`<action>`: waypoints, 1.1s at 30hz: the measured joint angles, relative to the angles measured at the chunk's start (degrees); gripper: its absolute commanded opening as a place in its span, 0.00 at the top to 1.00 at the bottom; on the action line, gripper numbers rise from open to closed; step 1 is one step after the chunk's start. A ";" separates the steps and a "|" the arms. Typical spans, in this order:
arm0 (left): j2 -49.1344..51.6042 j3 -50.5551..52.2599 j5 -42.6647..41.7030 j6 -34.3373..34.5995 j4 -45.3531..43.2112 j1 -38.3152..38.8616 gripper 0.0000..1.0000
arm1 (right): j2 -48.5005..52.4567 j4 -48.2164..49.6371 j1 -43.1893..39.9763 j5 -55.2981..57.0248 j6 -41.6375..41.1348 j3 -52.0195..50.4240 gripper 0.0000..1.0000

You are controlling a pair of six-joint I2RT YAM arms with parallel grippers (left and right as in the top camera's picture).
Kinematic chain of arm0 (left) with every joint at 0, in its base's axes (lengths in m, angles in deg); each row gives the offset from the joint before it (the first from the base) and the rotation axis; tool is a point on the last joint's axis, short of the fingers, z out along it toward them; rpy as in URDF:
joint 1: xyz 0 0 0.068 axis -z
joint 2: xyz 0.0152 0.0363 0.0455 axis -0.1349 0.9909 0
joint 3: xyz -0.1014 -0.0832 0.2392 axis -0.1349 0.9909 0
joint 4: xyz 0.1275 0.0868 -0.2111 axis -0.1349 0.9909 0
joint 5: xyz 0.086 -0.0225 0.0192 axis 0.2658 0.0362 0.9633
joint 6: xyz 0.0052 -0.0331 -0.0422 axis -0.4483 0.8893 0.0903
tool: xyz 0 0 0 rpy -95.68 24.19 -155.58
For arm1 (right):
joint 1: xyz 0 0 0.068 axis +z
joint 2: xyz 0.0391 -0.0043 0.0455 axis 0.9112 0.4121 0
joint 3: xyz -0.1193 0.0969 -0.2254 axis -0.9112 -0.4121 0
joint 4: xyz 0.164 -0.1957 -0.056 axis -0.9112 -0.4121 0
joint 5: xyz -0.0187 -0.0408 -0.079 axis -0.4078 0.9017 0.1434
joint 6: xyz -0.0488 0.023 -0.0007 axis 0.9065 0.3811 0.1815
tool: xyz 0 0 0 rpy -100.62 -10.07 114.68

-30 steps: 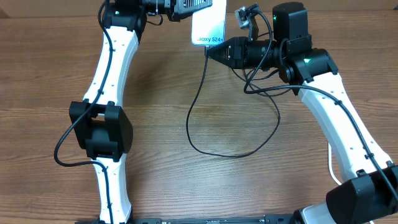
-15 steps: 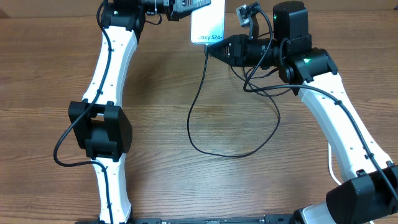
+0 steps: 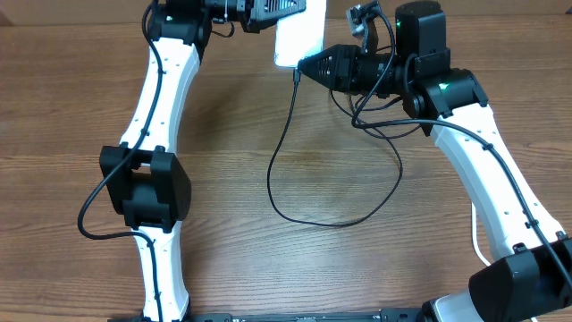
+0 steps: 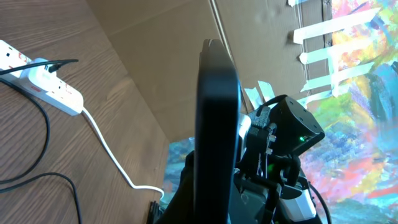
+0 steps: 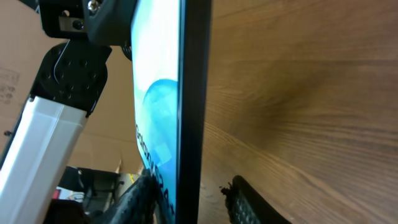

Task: Plug charger to phone and switch on socket
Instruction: 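Open the right gripper and withdraw it from the plugged cable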

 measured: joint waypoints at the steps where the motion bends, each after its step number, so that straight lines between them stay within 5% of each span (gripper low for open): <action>1: 0.00 0.00 0.00 0.00 0.02 0.00 0.96 | 0.00 -0.09 0.02 0.02 -0.28 0.00 0.67; 33: 0.00 0.00 1.81 1.36 0.00 0.00 0.96 | 0.00 -0.72 2.01 -0.87 -7.54 0.07 0.85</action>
